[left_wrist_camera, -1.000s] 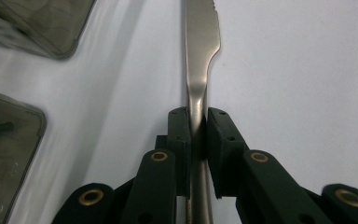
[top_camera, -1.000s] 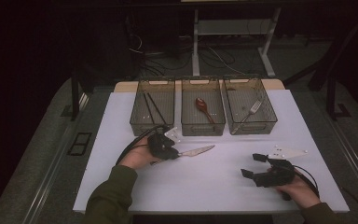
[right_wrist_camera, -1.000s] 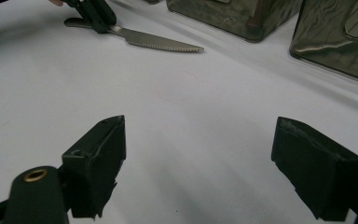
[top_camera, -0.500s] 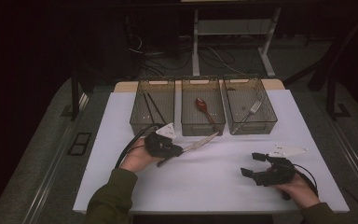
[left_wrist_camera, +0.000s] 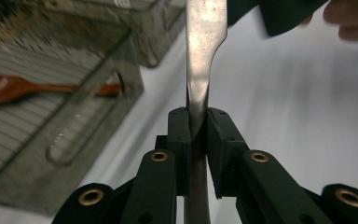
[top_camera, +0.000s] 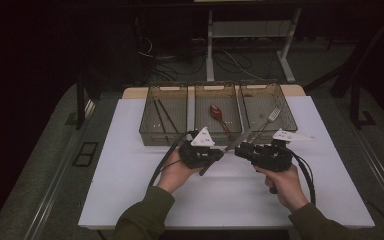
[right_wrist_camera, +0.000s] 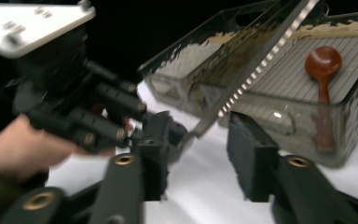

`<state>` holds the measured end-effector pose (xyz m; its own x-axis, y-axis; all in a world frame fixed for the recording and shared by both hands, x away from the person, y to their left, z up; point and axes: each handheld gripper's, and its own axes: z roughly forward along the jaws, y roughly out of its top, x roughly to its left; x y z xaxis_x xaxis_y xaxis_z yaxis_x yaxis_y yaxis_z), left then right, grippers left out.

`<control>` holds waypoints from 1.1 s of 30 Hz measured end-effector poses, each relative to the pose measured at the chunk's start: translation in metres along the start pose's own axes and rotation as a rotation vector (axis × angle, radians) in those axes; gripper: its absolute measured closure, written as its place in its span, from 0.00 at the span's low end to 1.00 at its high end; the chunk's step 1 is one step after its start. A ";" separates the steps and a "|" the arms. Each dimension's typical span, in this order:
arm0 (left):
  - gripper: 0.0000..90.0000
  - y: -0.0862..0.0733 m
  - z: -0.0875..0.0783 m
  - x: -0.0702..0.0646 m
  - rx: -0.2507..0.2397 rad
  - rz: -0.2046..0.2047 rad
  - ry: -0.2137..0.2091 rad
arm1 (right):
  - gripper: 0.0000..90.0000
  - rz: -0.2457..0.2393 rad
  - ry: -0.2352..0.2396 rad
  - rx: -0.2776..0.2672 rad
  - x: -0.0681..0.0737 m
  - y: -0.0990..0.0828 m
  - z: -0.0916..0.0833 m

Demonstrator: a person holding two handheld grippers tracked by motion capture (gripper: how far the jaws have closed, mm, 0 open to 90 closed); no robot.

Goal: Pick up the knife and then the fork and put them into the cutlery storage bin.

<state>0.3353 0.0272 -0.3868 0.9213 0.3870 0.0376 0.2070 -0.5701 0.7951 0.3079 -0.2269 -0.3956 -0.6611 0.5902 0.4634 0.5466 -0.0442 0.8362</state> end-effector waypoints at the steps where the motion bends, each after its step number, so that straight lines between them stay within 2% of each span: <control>1: 0.88 0.003 0.003 -0.001 -0.011 -0.009 0.006 | 0.70 0.012 -0.003 -0.018 -0.003 0.002 0.002; 6: 0.88 0.012 0.013 -0.002 -0.031 -0.007 0.021 | 0.90 0.068 0.012 -0.056 -0.018 0.009 0.007; 8: 0.88 0.013 0.015 -0.002 -0.042 -0.015 0.032 | 0.93 0.077 0.019 -0.064 -0.021 0.012 0.006; 11: 0.88 0.014 0.016 -0.002 -0.065 -0.042 0.027 | 0.97 0.077 0.046 -0.072 -0.022 0.017 0.006; 13: 0.87 0.014 0.015 -0.001 -0.086 -0.065 0.025 | 0.97 0.053 0.030 -0.061 -0.020 0.022 0.007; 16: 0.77 0.010 0.003 0.001 -0.107 -0.063 0.033 | 0.97 0.038 0.001 -0.054 -0.022 0.030 0.004; 18: 0.72 0.003 -0.008 0.005 -0.130 -0.085 0.013 | 0.97 0.029 -0.022 -0.059 -0.025 0.038 -0.002; 21: 0.65 -0.013 -0.023 0.012 -0.141 -0.120 0.008 | 0.97 0.024 -0.064 -0.065 -0.030 0.054 -0.014; 24: 0.60 -0.032 -0.039 0.017 -0.171 -0.140 0.023 | 0.97 0.013 -0.105 -0.091 -0.036 0.071 -0.027; 26: 0.57 -0.045 -0.049 0.019 -0.169 -0.149 0.044 | 0.97 0.002 -0.139 -0.103 -0.041 0.082 -0.036; 31: 0.50 -0.071 -0.069 0.021 -0.186 -0.184 0.058 | 0.97 -0.030 -0.235 -0.118 -0.054 0.107 -0.053; 33: 0.48 -0.077 -0.075 0.018 -0.195 -0.192 0.062 | 0.97 -0.015 -0.248 -0.128 -0.061 0.115 -0.059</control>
<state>0.3114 0.1322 -0.4018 0.8483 0.5213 -0.0932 0.3032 -0.3339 0.8925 0.3808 -0.3154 -0.3104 -0.5135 0.7703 0.3781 0.4580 -0.1265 0.8799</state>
